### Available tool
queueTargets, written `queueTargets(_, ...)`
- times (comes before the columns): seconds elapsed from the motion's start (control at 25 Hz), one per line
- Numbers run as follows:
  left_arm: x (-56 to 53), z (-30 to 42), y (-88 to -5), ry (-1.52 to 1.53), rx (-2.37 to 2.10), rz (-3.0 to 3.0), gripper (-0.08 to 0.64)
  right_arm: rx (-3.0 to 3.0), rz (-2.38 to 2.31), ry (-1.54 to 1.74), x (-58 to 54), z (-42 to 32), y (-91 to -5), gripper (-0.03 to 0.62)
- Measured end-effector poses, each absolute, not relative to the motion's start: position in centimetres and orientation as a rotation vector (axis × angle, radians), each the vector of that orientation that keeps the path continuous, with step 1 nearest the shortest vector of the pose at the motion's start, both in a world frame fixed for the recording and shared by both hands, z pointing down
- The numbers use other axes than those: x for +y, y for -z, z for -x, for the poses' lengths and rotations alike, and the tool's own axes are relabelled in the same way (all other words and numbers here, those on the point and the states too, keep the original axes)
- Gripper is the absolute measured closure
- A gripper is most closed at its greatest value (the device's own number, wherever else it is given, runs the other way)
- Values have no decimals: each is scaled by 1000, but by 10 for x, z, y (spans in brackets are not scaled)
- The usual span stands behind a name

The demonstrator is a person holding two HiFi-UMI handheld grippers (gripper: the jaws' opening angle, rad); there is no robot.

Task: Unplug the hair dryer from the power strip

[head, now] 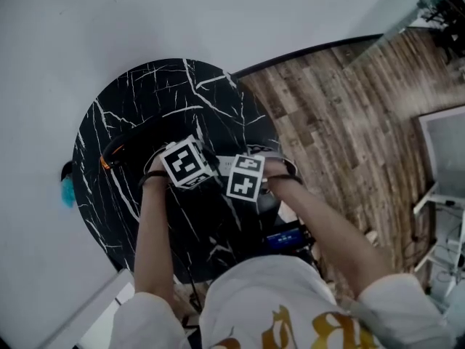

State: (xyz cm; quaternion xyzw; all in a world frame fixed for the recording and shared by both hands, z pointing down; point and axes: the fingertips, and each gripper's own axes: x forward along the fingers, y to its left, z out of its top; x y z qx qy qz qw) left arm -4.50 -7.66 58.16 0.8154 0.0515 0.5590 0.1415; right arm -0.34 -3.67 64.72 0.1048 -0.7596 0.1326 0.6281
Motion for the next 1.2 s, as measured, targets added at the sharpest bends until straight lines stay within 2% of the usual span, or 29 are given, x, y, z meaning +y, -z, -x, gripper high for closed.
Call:
queueTargets(0.28,-73,57,-585,-1842,10,-2399,508,-1727,-238,-294,-36,2,-648,322)
queueTargets(0.48,-76,47,-582,-1614,132,-2341,506,-1748,-244,-305,-37,4,-648,322)
queueTargets(0.76,-64,58,-587,-1846,42,-2373,508,-1722,-232,-290,-37,5,-649,321)
queueTargets(1.0,-75,46,-578,-1648,201,-2361,506,-1717,-234,-294,-37,4,-650,322)
queueTargets(1.2,-63,57,-585,-1873,137,-2359,509,-1720,-235,-291,-37,5,-649,321)
